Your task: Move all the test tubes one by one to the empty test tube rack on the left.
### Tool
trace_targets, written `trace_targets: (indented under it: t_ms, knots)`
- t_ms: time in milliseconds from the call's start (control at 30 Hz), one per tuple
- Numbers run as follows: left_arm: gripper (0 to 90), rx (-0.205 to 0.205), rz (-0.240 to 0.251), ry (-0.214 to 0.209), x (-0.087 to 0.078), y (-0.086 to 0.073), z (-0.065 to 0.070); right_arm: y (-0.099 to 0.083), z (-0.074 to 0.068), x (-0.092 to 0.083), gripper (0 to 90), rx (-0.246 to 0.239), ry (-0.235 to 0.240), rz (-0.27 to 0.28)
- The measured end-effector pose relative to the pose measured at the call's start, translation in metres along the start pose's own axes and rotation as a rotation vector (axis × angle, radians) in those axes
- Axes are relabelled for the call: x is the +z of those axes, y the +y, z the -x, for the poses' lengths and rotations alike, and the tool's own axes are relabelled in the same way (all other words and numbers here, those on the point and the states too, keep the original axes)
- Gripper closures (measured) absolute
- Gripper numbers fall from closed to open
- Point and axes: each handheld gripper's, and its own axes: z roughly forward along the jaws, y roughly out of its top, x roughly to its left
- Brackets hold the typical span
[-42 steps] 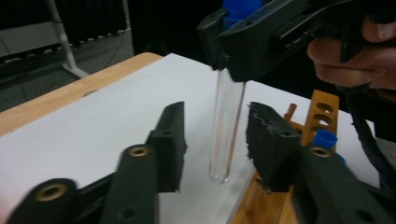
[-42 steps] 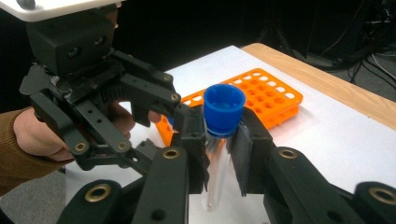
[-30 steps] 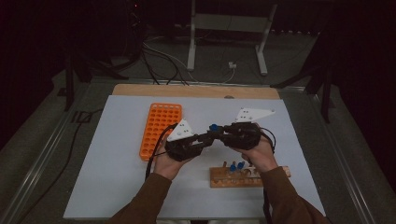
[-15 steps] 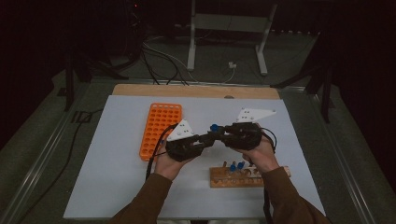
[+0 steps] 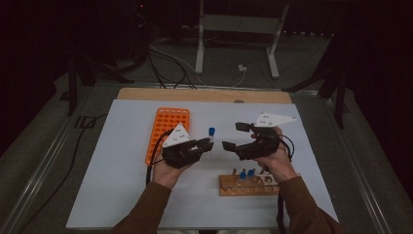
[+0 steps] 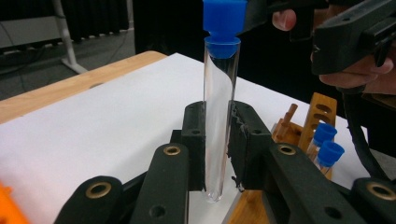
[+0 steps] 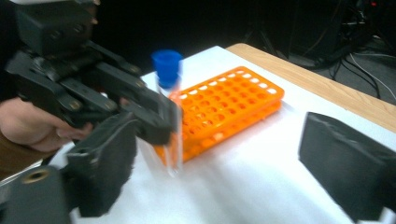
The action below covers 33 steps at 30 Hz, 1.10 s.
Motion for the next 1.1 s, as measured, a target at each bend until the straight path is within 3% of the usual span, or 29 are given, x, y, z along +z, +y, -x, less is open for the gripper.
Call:
trace_targets:
  t_ms: [300, 667, 900, 1100]
  knots:
    - [77.9, -0.017, 0.031, 0.035, -0.024, -0.004, -0.007, -0.011, 0.009, -0.011, 0.0, 0.01, -0.052, 0.005]
    - [77.9, -0.031, 0.047, 0.093, -0.049, -0.018, -0.019, -0.023, 0.019, -0.025, 0.0, 0.024, -0.122, 0.041]
    - [77.8, -0.031, 0.054, 0.126, -0.067, -0.027, -0.023, -0.029, 0.025, -0.035, 0.0, 0.033, -0.144, 0.063]
    - [77.7, -0.055, 0.059, 0.169, -0.08, -0.039, -0.032, -0.035, 0.029, -0.043, 0.0, 0.042, -0.16, 0.067]
